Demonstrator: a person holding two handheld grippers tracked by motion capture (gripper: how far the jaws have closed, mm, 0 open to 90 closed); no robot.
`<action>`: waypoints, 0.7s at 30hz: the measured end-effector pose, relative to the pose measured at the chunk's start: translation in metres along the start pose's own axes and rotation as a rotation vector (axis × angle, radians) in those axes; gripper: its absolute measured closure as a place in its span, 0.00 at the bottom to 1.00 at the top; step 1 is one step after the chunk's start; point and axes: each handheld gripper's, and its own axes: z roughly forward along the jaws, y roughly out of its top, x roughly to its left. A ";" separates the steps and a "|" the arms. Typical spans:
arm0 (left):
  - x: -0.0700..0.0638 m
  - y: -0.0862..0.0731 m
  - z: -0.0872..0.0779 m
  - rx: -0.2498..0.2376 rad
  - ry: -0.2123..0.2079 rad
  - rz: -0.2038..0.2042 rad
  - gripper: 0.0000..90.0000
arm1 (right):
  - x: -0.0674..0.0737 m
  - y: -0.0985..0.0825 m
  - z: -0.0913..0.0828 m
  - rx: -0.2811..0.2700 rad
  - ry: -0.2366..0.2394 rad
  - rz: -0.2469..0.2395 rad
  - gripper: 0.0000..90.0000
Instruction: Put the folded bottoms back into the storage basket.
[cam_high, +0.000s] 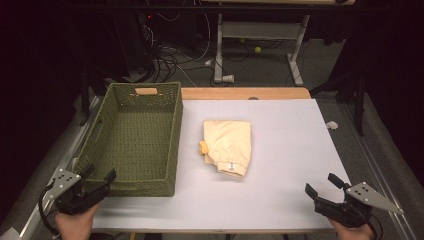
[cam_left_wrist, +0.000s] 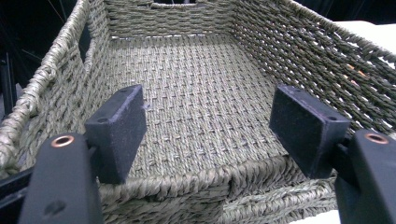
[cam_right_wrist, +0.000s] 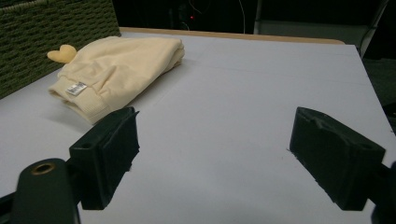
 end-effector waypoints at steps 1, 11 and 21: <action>0.000 0.000 0.000 -0.001 0.002 -0.001 0.28 | 0.000 0.000 0.000 0.000 0.002 0.000 0.18; -0.001 0.000 0.000 0.004 0.004 0.006 0.28 | 0.000 0.000 0.001 0.008 0.005 0.006 0.18; -0.004 0.001 -0.001 0.011 0.004 0.012 0.29 | 0.000 0.000 0.002 0.017 0.021 -0.001 0.18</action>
